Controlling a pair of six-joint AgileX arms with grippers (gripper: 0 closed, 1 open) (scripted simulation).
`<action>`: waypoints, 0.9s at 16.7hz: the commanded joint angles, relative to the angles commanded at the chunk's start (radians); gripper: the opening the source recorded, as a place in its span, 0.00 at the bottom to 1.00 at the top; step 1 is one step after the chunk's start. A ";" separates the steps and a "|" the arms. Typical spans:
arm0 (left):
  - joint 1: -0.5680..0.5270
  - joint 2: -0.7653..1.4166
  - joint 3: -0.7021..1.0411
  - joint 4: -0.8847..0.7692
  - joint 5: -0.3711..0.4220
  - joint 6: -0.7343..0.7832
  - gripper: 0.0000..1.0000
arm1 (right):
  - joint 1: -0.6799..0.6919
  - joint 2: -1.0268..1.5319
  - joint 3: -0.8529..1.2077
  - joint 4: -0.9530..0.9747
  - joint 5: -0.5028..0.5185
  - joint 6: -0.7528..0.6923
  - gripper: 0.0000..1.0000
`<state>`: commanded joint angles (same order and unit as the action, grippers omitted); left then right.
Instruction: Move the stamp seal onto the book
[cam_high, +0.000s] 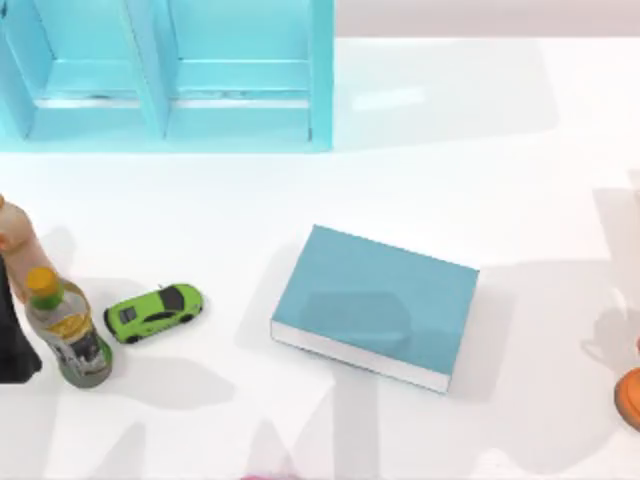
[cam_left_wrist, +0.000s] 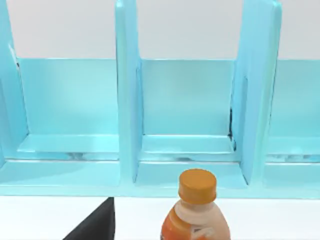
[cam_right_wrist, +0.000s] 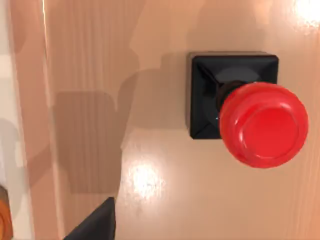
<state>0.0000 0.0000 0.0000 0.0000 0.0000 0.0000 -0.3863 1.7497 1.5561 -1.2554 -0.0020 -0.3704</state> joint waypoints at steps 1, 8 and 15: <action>0.000 0.000 0.000 0.000 0.000 0.000 1.00 | -0.012 0.053 0.050 -0.036 0.000 -0.012 1.00; 0.000 0.000 0.000 0.000 0.000 0.000 1.00 | -0.039 0.169 0.168 -0.121 0.001 -0.040 1.00; 0.000 0.000 0.000 0.000 0.000 0.000 1.00 | -0.035 0.184 0.061 -0.004 0.001 -0.035 1.00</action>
<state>0.0000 0.0000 0.0000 0.0000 0.0000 0.0000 -0.4215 1.9336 1.6170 -1.2590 -0.0013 -0.4057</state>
